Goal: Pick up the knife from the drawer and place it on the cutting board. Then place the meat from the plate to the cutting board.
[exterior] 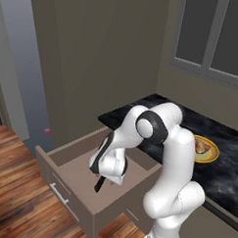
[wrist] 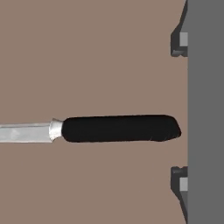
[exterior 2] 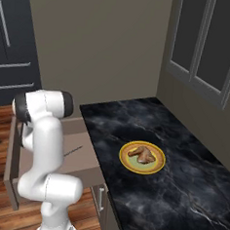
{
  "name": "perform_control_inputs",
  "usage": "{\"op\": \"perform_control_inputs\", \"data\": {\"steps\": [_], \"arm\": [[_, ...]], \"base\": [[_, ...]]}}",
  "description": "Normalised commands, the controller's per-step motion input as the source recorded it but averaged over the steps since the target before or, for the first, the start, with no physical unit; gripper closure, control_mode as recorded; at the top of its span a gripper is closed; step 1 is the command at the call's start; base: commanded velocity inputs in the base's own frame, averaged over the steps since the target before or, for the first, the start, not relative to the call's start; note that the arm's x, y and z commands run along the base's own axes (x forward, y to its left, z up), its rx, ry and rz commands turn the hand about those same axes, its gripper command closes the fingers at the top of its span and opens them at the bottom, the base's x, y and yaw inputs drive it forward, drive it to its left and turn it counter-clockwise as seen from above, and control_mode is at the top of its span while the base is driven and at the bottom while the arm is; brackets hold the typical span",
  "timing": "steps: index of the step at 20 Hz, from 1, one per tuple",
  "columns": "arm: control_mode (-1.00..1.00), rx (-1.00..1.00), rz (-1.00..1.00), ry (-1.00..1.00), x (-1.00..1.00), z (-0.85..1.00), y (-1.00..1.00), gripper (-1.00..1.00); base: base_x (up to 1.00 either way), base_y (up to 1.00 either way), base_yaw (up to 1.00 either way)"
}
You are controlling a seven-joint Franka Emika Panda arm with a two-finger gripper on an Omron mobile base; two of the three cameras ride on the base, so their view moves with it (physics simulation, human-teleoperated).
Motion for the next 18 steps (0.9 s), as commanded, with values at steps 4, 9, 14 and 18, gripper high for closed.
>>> {"op": "perform_control_inputs", "data": {"steps": [4,9,14,18], "arm": [[-1.0,-0.02,0.01,0.0,0.13,-0.22,0.0,-1.0],[-1.0,0.0,0.02,0.0,0.22,-0.1,0.0,-1.0],[-1.0,0.0,0.03,0.0,0.16,-0.09,0.0,-1.0],[-1.0,0.0,0.02,0.0,0.15,-0.14,0.0,-1.0]], "base": [[0.0,0.0,0.0],[0.0,0.0,0.0],[0.0,0.0,0.0],[0.0,0.0,0.0]]}}
